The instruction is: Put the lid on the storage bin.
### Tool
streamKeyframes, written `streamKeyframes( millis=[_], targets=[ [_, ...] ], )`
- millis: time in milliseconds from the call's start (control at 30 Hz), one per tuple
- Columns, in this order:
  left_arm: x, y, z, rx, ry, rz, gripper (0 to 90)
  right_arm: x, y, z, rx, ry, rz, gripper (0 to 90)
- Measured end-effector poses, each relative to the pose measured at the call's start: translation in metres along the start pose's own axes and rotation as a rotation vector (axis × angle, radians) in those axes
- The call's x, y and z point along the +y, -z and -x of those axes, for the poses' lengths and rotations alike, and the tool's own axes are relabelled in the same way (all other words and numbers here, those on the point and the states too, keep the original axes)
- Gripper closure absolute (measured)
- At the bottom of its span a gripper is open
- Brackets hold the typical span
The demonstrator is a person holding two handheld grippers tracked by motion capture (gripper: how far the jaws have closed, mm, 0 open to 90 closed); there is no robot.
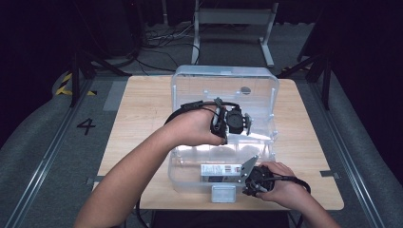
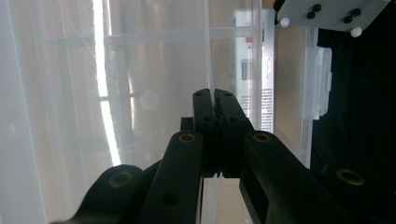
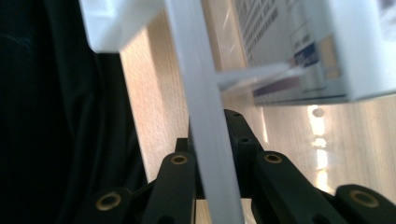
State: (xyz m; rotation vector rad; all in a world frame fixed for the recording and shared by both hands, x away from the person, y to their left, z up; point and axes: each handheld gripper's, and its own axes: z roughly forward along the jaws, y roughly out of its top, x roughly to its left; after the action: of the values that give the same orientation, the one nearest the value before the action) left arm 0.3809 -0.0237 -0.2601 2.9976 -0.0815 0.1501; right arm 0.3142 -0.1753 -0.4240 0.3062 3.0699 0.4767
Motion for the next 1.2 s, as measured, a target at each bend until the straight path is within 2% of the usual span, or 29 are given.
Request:
streamKeyframes(
  millis=[100, 133, 167, 200, 367, 400, 500, 767, 1067, 1200],
  targets=[
    [0.000, -0.001, 0.002, -0.017, 0.000, 0.002, 88.1, 0.000, 0.001, -0.001, -0.007, 0.004, -0.003, 82.6],
    [0.000, -0.001, 0.002, -0.019, -0.008, 0.002, 88.0, 0.000, 0.001, 0.000, -0.006, 0.025, 0.008, 82.6],
    [0.000, -0.001, 0.002, -0.019, -0.008, 0.002, 88.0, 0.000, 0.001, 0.000, -0.006, 0.025, 0.008, 82.6],
    [0.000, -0.002, 0.004, -0.016, -0.011, 0.003, 88.0, 0.000, 0.001, -0.001, -0.007, 0.005, 0.003, 82.5],
    [-0.001, -0.003, 0.006, -0.022, -0.017, 0.008, 87.9, -0.001, 0.005, -0.003, -0.021, 0.016, 0.012, 81.7],
    [-0.002, -0.003, 0.006, -0.024, -0.017, 0.015, 87.9, -0.001, 0.006, -0.004, -0.027, 0.006, 0.013, 81.5],
    [-0.004, -0.003, 0.007, -0.041, -0.009, 0.021, 87.8, -0.002, 0.011, -0.005, -0.033, 0.004, 0.030, 81.3],
    [-0.004, -0.004, 0.010, -0.044, -0.012, 0.025, 87.8, -0.002, 0.017, -0.007, -0.064, 0.024, 0.071, 81.2],
    [-0.003, -0.007, 0.011, -0.062, -0.016, 0.027, 87.5, -0.005, 0.034, -0.011, -0.090, 0.031, 0.099, 81.1],
    [-0.003, -0.007, 0.012, -0.071, -0.011, 0.025, 87.4, -0.005, 0.040, -0.013, -0.095, 0.031, 0.131, 81.8]
  ],
)
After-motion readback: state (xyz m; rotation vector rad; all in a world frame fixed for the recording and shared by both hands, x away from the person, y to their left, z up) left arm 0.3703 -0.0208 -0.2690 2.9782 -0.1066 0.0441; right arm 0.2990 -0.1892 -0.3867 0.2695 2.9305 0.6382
